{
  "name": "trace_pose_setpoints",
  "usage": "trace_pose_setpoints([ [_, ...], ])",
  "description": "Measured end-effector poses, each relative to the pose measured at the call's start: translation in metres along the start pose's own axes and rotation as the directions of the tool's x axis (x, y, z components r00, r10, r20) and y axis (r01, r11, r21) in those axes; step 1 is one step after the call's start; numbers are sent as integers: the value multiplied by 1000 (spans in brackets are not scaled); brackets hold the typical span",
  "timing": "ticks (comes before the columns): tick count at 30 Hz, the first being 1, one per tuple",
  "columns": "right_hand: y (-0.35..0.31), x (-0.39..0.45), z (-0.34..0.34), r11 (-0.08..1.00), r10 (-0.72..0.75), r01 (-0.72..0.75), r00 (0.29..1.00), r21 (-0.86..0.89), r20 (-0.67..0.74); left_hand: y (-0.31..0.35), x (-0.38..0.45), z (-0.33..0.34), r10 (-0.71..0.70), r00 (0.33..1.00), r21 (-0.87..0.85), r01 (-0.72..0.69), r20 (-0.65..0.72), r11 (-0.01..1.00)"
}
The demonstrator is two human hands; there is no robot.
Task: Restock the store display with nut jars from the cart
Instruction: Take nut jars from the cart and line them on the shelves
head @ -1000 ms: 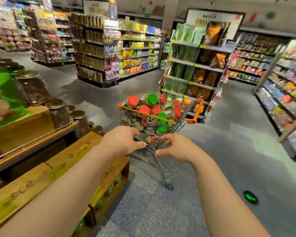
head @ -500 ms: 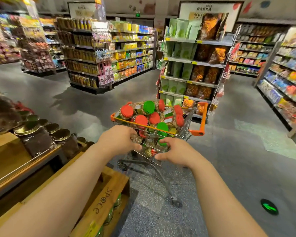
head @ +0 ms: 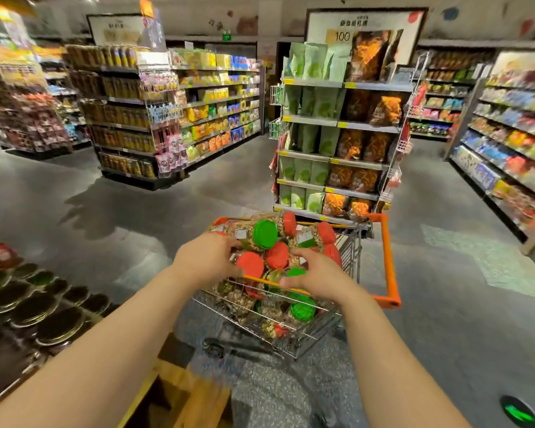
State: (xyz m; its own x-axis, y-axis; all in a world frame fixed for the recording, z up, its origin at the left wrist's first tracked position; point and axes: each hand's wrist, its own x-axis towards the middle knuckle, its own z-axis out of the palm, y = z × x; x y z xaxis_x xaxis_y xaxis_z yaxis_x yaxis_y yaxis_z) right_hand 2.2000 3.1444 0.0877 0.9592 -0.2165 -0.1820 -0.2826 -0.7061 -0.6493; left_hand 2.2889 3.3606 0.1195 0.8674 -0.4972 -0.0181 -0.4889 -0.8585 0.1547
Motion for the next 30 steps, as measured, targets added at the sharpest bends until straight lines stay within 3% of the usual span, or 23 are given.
trace_pose_setpoints([
  [6, 25, 102, -18, 997, 45, -46, 999, 56, 17, -23, 88, 22, -35, 999, 23, 35, 25, 999],
  [14, 38, 269, -29, 1000, -25, 24, 988, 6, 151, -40, 215, 61, -135, 987, 43, 132, 90, 990],
  [25, 93, 428, -22, 996, -52, 71, 950, -52, 308, -44, 335, 161, -316, 906, -165, 370, 280, 914],
  [30, 110, 477, -3, 996, -84, 76, 905, 34, 417, -46, 364, 198, -362, 882, -331, 453, 302, 828],
])
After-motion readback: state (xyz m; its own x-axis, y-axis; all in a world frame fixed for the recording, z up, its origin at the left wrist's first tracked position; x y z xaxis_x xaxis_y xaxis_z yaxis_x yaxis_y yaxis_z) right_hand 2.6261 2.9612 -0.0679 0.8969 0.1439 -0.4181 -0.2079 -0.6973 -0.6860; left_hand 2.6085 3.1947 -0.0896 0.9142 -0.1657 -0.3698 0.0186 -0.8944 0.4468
